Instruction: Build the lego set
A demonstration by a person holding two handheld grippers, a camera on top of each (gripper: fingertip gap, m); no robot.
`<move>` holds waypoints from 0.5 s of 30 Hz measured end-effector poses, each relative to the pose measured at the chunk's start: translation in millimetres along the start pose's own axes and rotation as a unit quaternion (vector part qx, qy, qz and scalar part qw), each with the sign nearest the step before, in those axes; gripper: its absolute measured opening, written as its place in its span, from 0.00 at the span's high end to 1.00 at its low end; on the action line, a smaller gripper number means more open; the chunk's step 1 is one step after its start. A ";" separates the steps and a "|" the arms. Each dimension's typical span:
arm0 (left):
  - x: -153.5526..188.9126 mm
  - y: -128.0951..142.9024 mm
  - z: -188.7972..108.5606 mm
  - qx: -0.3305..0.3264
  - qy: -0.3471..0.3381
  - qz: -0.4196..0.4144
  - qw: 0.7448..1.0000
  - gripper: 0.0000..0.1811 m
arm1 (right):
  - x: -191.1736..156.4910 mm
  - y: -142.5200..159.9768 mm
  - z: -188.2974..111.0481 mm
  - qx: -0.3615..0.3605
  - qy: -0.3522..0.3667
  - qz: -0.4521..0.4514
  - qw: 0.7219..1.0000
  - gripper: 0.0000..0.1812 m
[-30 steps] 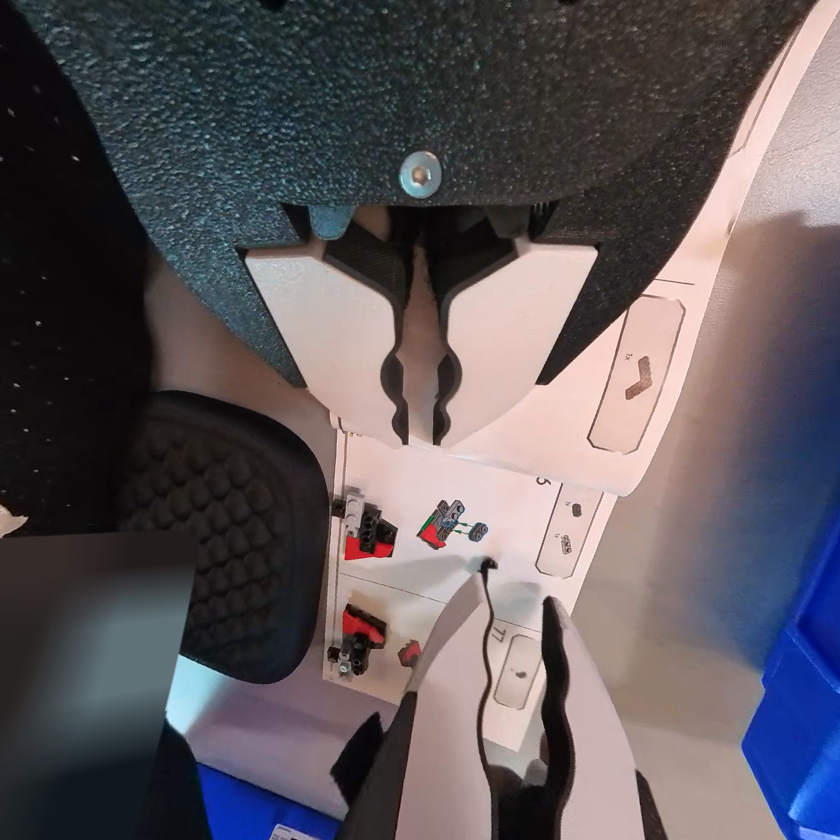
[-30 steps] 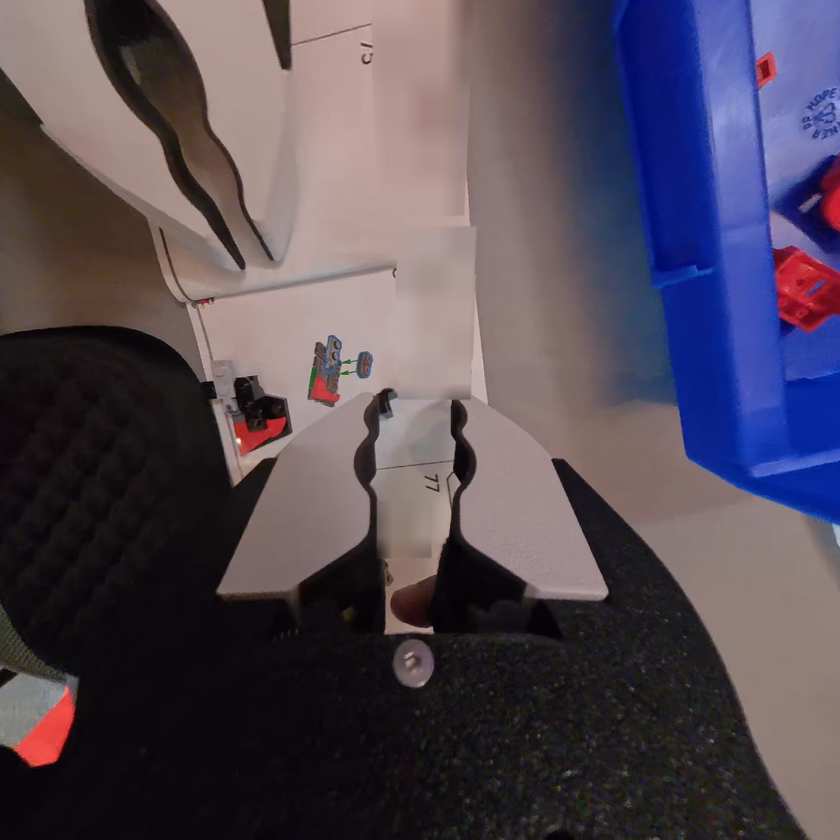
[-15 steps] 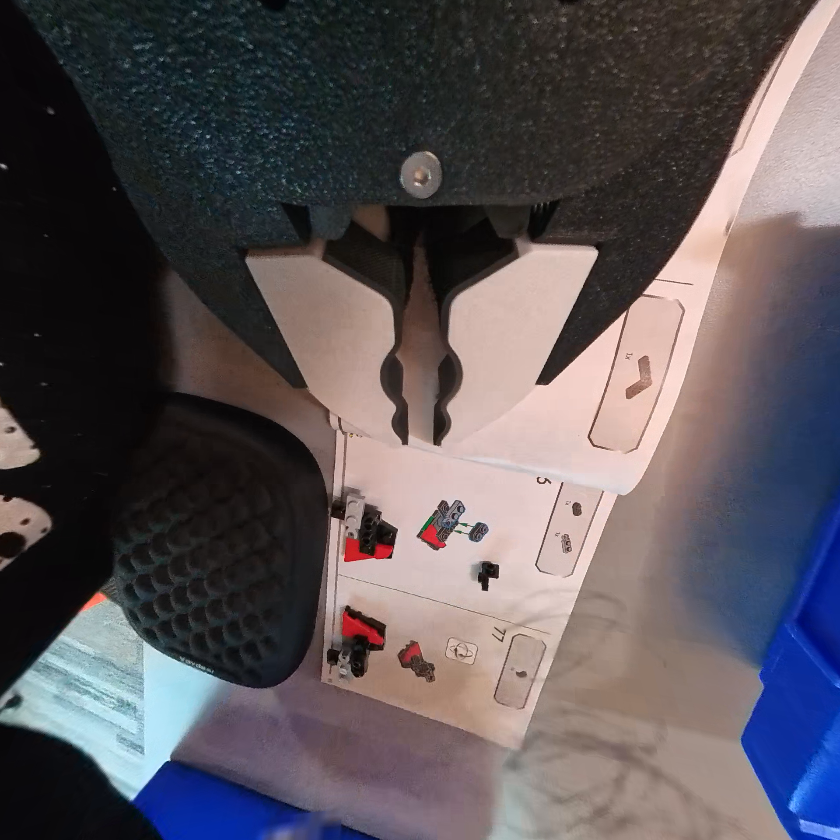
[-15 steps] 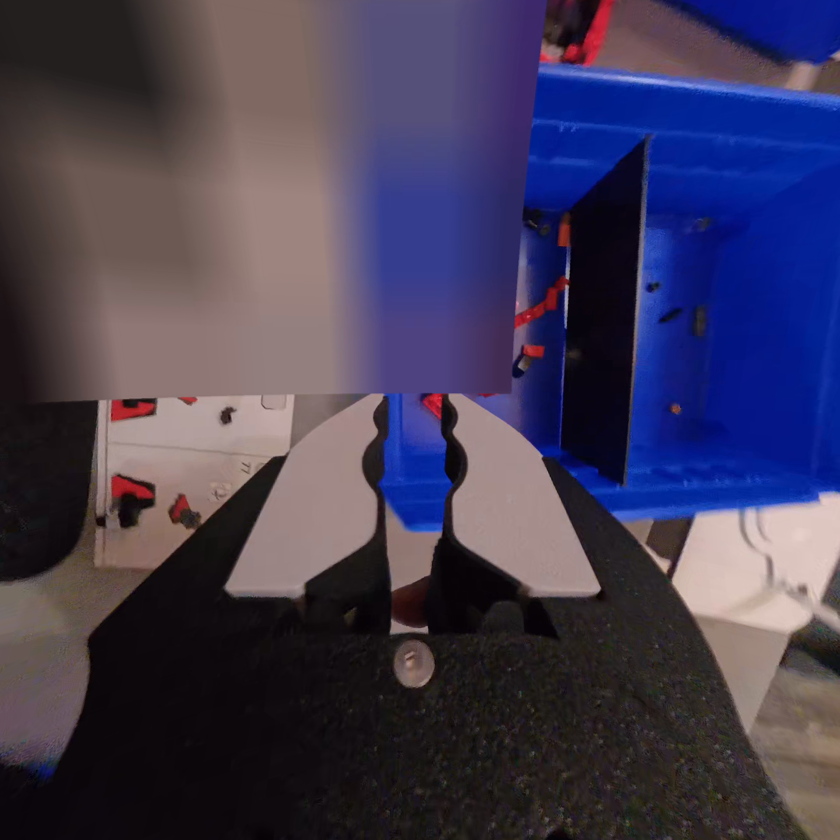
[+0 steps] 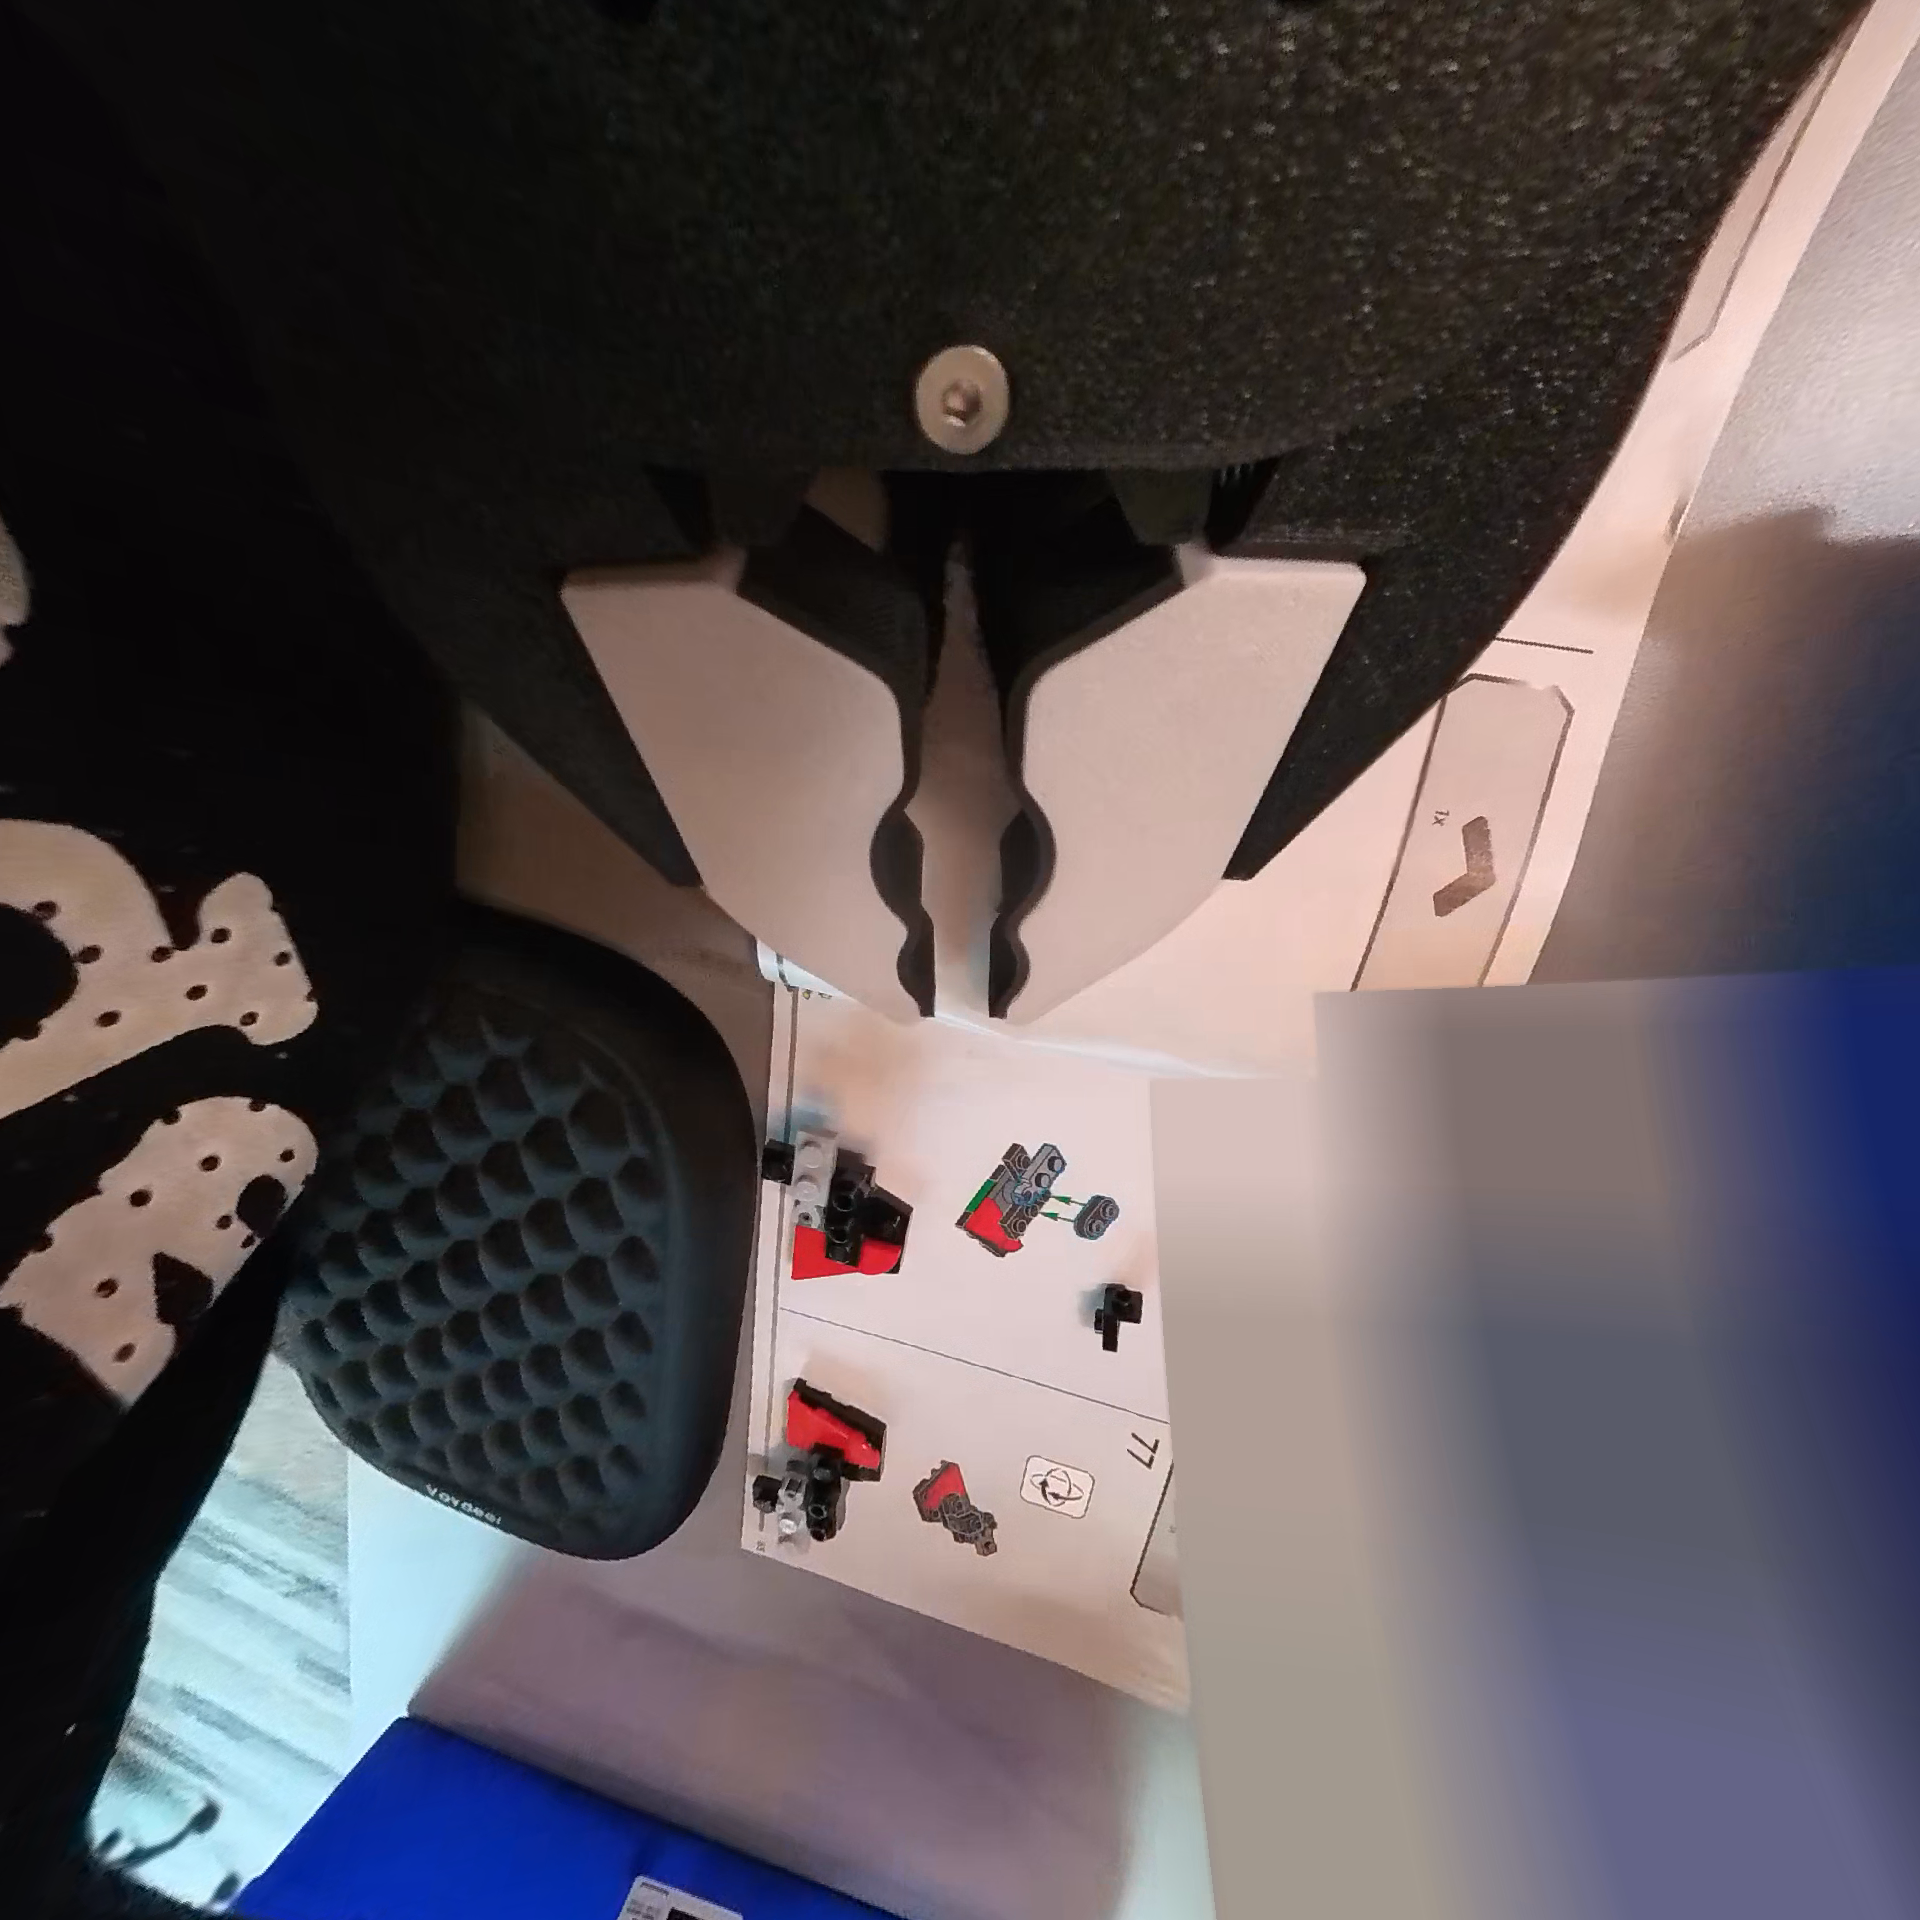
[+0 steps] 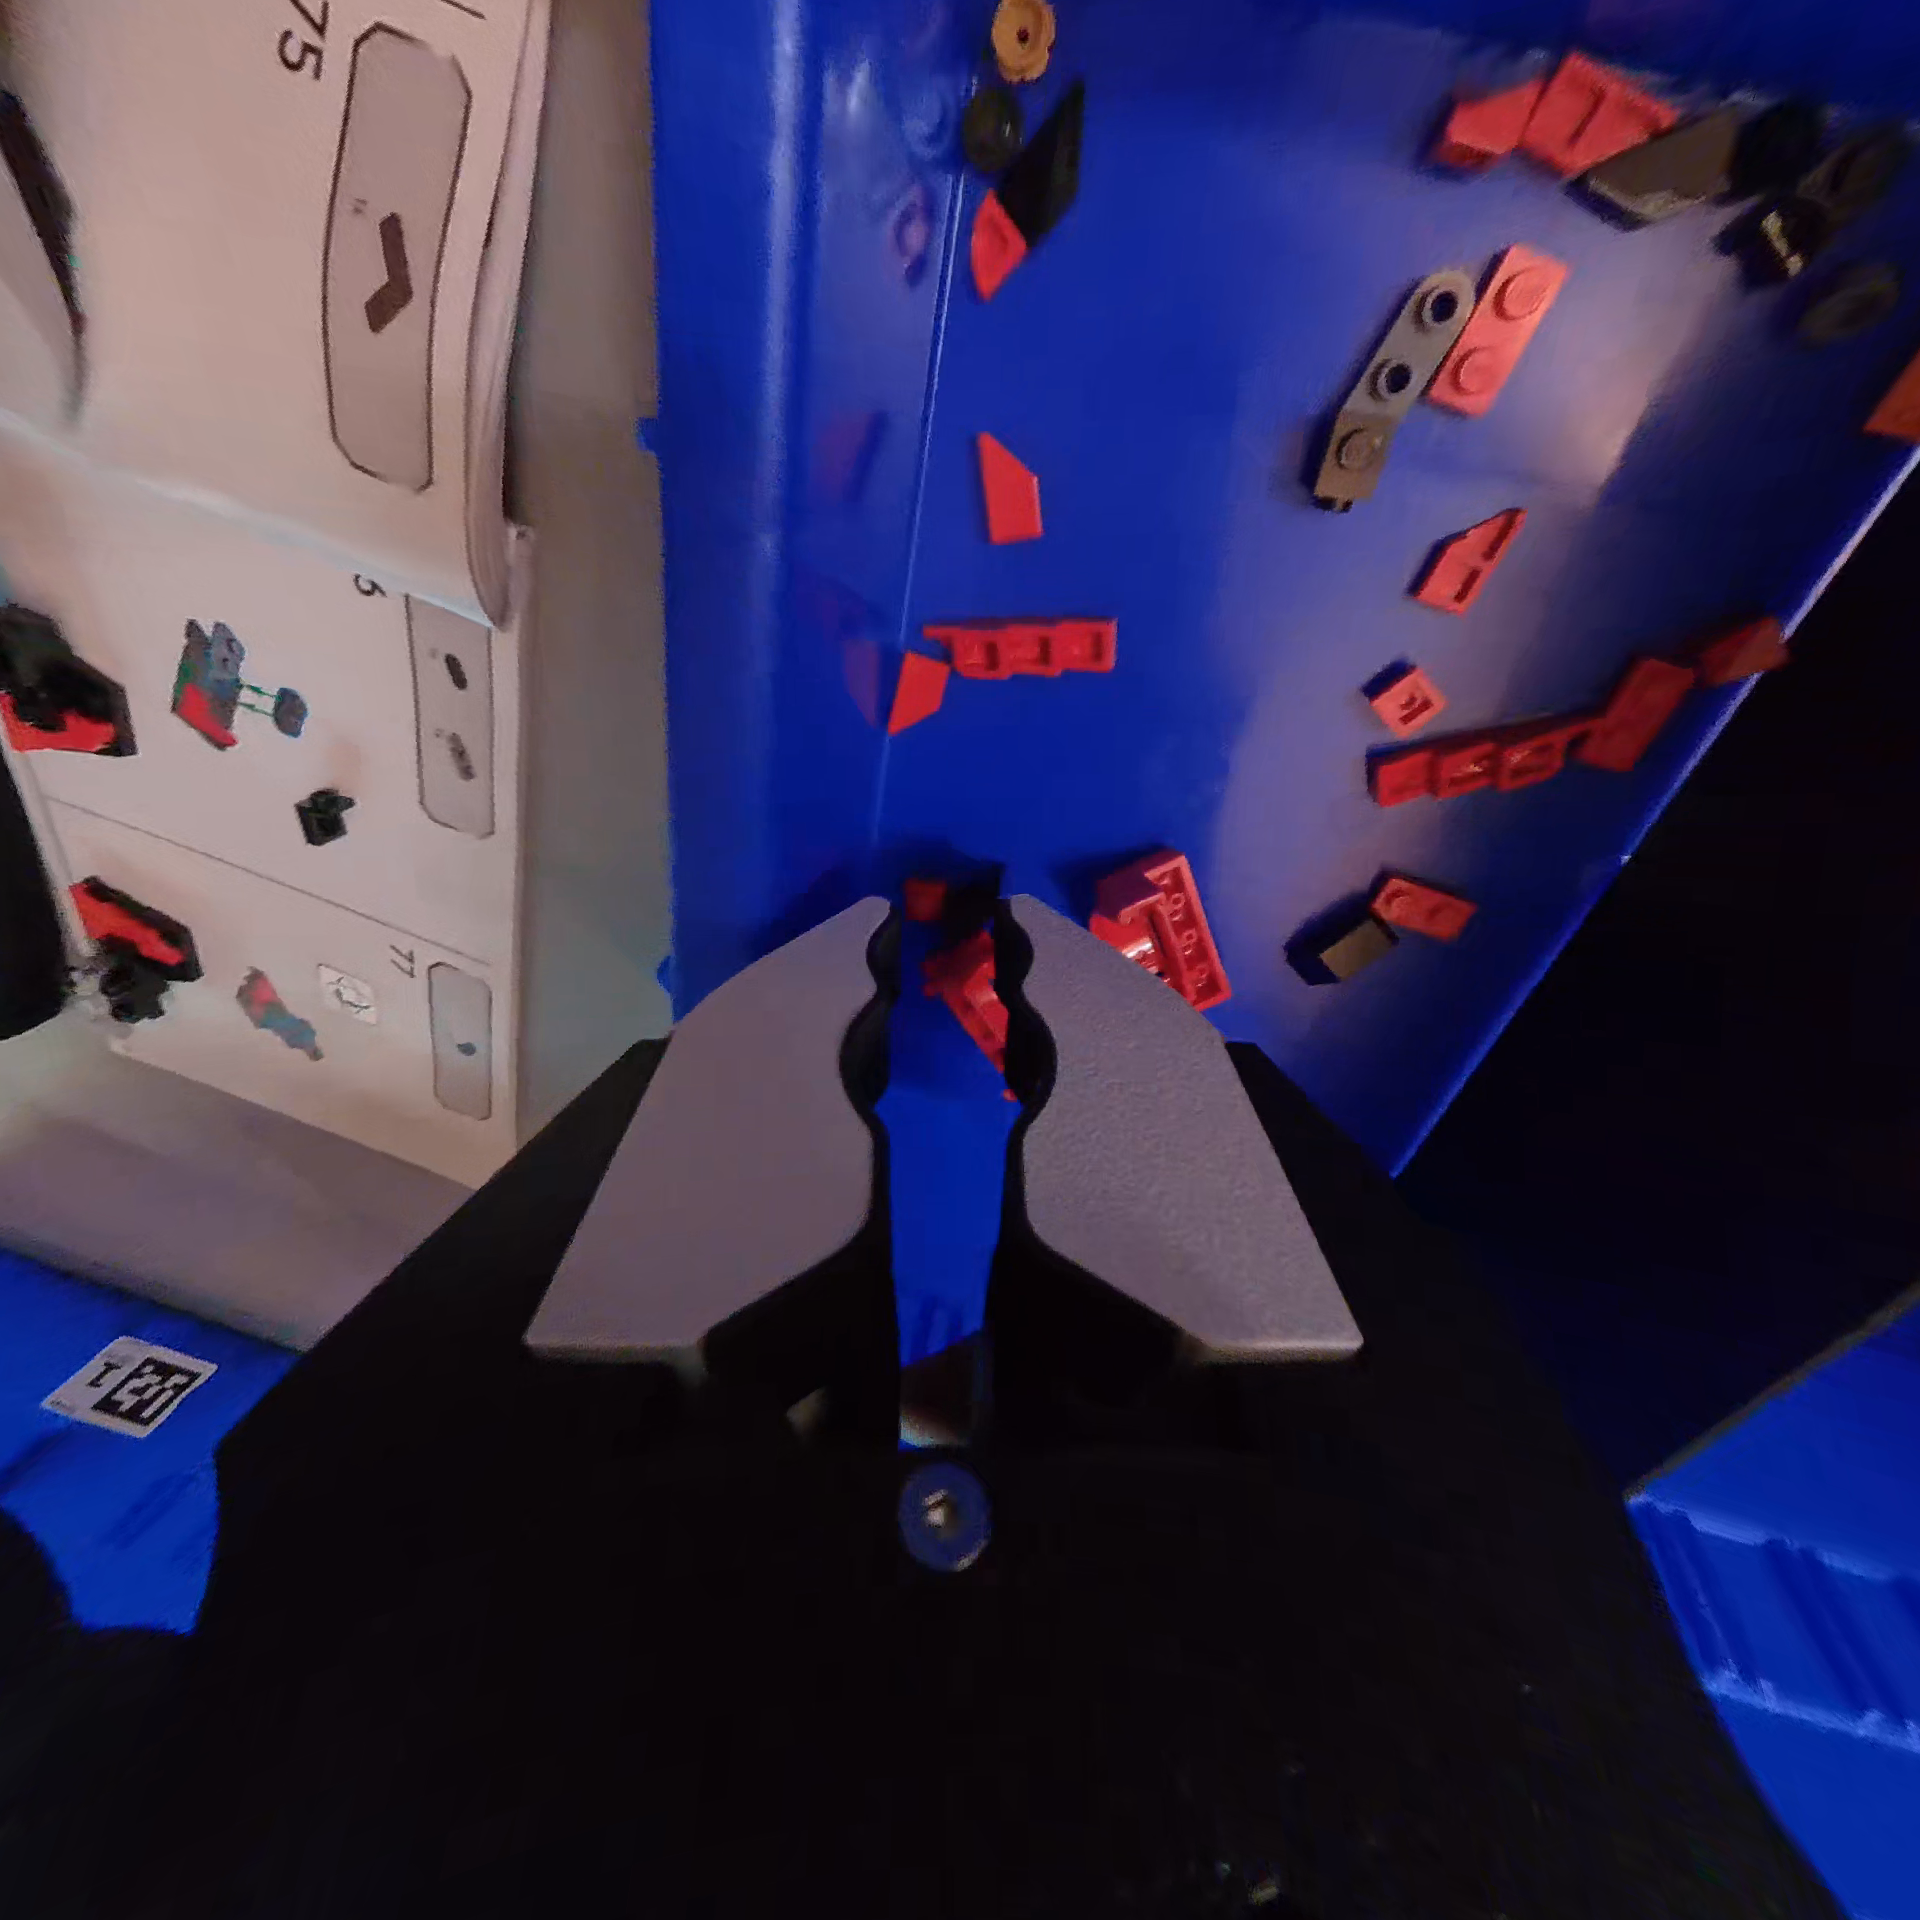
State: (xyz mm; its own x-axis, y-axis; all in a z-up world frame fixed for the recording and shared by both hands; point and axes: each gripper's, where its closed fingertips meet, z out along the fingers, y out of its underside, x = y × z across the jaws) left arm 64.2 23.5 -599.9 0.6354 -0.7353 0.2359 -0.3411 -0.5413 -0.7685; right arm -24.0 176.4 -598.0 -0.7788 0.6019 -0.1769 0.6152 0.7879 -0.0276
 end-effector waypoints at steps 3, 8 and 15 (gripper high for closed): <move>0.9 0.5 0.1 -0.001 -0.005 0.010 1.000 0.95 | 9.0 -17.0 -2.5 0.021 0.040 -0.029 0.999 0.94; 0.9 0.5 0.0 -0.001 0.002 0.002 1.000 0.95 | 28.7 -52.3 -8.9 0.107 0.049 -0.008 0.993 0.89; 1.9 1.0 0.2 -0.003 0.002 0.008 1.000 0.95 | 51.3 -62.0 -6.3 0.118 0.076 -0.016 0.990 0.82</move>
State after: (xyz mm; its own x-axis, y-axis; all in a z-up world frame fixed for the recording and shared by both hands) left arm 65.2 21.6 -600.3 0.6279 -0.7447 0.2261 -0.3542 -0.5321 -0.7691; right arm -102.9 159.2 -599.2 -0.7963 0.6046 -0.0220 0.5880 0.7648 -0.2633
